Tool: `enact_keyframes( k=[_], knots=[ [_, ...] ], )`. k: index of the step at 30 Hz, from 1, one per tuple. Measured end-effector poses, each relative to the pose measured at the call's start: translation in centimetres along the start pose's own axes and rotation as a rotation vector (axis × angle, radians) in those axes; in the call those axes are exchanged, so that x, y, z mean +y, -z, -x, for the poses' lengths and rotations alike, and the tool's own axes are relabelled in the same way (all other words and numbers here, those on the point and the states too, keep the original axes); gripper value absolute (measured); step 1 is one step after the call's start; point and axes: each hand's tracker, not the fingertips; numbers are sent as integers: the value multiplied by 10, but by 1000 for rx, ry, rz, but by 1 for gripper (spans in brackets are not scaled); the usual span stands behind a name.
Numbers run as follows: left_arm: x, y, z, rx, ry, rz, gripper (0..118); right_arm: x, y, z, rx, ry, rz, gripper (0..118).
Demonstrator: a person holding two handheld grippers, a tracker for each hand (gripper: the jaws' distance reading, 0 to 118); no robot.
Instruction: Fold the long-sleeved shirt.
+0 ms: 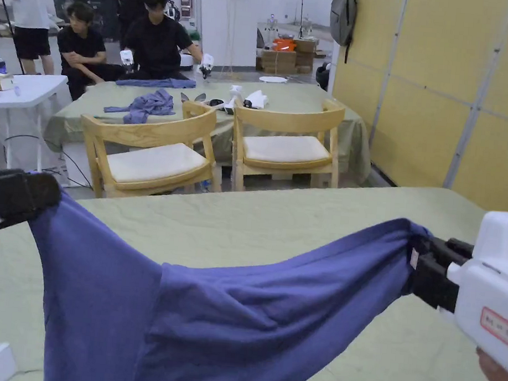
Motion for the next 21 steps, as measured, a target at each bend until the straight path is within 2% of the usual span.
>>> enact_keyframes(
  k=[6,12,14,18,21],
  knots=[
    [91,2,15,9,-6,-173,4,119,70,14,-14,-35,-86,9],
    [166,38,34,19,-36,-270,4,209,148,38,-7,-14,-104,9],
    [187,58,39,30,-48,-285,4,230,169,51,-13,-21,-116,9],
    [205,94,47,98,25,-341,4,252,206,61,-42,-2,-160,9],
    [204,112,52,81,12,-371,4,254,234,66,-47,-2,-148,9]
  ],
)
